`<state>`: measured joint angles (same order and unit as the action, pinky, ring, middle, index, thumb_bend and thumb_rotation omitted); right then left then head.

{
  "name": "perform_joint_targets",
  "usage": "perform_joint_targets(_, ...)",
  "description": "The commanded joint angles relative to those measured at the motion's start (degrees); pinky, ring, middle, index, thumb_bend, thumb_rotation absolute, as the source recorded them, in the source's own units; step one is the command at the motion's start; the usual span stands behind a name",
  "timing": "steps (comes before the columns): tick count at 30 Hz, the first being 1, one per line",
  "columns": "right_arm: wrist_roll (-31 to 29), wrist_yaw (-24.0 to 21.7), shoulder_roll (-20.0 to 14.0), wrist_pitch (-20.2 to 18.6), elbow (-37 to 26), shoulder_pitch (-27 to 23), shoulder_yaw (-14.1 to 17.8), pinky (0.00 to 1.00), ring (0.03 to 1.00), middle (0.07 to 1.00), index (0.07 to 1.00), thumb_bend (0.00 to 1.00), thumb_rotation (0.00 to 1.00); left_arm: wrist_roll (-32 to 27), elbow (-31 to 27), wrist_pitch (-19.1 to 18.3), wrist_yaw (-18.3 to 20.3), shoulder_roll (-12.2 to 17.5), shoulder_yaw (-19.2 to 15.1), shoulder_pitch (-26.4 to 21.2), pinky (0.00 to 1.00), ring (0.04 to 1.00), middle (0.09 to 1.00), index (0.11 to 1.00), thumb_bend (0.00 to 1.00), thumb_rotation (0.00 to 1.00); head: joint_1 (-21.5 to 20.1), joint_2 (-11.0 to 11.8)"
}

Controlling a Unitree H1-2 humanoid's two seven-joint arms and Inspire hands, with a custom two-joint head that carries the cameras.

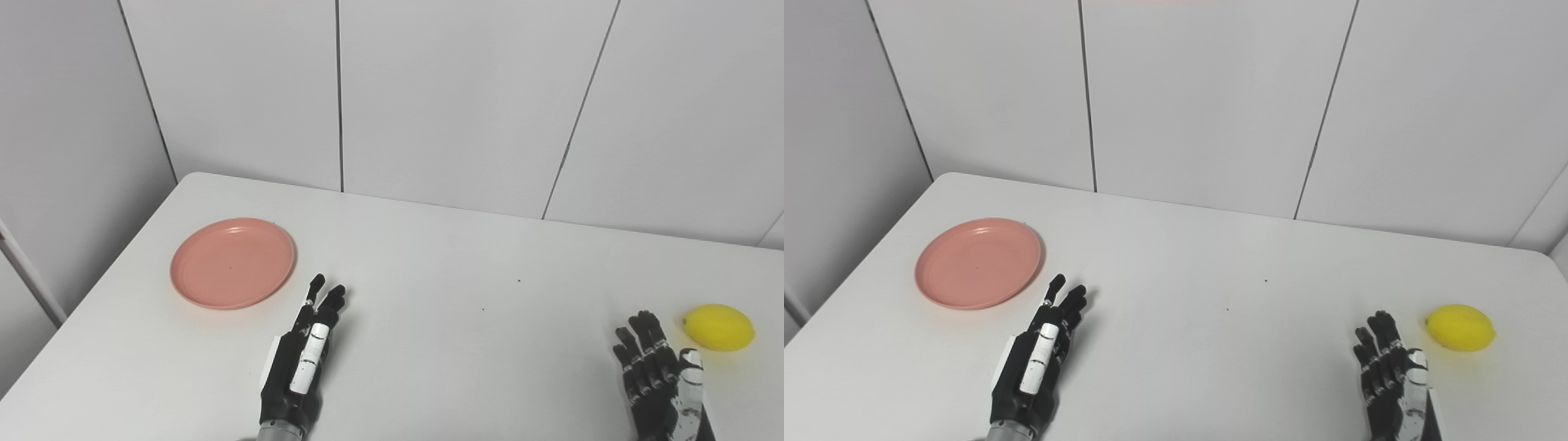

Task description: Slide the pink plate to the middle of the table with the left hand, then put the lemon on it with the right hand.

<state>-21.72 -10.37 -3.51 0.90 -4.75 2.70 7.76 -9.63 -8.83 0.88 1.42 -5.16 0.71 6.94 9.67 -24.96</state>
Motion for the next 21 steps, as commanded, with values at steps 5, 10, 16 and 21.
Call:
perform_joint_targets(5,0.0,-1.1,0.8,4.2,3.1,1.1,-0.4,1.0,0.96,0.964,0.928,0.74,1.0,-0.2,2.6,0.0,0.0,0.1,-0.5,2.2,0.99,0.939,0.907,0.951,0.66,0.73,-0.1,0.3)
perform_joint_targets(10,0.4,-0.3,0.9,3.4,2.4,1.6,-0.5,1.0,0.961,0.965,0.933,0.74,1.0,0.1,2.2,2.6,-0.2,-0.1,-0.9,2.6,0.98,0.927,0.907,0.938,0.71,0.72,-0.3,0.3)
perform_joint_targets(16,-1.0,-0.7,0.4,2.2,1.9,1.8,0.0,1.0,0.977,0.976,0.944,0.74,1.0,0.6,-0.8,3.1,-1.5,-1.1,-0.7,3.0,0.93,0.899,0.888,0.921,0.78,0.74,1.5,0.5)
perform_joint_targets(21,-1.1,-0.4,0.1,1.4,1.7,1.9,0.0,1.0,0.974,0.972,0.941,0.72,1.0,-0.7,-5.5,0.3,-2.4,-1.3,-0.9,2.0,0.92,0.9,0.894,0.933,0.79,0.75,1.9,0.5)
